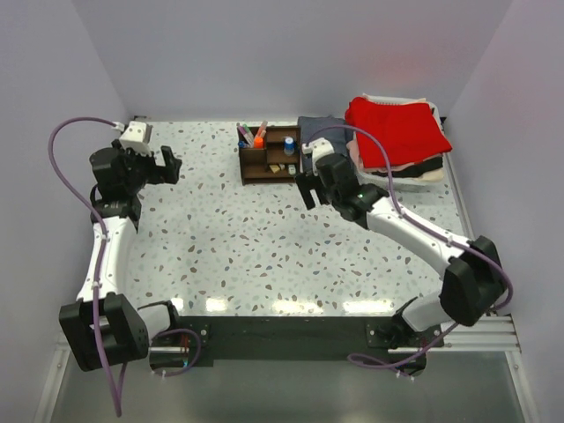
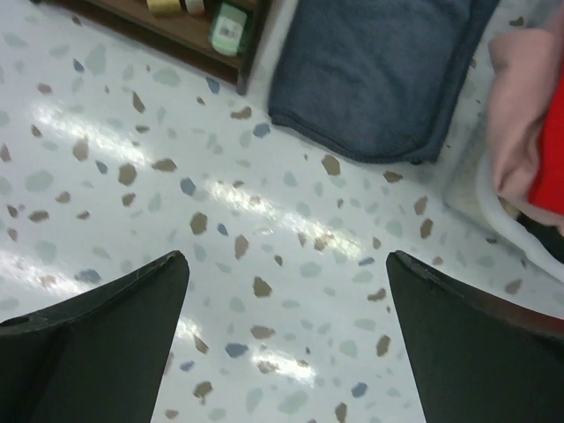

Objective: Sort the stationery into containers
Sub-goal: Reset both arms

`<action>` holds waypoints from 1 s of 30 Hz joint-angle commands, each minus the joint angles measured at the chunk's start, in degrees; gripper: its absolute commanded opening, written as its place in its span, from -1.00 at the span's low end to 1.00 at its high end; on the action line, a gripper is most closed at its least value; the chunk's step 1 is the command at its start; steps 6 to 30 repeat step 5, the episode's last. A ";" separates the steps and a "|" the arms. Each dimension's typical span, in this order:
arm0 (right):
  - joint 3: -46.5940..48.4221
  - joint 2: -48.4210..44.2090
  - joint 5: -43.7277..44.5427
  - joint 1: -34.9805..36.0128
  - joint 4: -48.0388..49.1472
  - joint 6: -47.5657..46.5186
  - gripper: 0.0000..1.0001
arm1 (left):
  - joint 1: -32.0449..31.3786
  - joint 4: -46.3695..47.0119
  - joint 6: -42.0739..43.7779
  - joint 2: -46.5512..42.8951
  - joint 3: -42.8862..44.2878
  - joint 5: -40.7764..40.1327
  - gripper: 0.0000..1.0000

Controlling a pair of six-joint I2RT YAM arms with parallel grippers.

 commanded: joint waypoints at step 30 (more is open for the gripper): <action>-10.16 -13.07 3.27 -1.30 2.73 -9.26 0.98 | -3.28 -1.62 3.71 0.25 1.03 0.20 1.00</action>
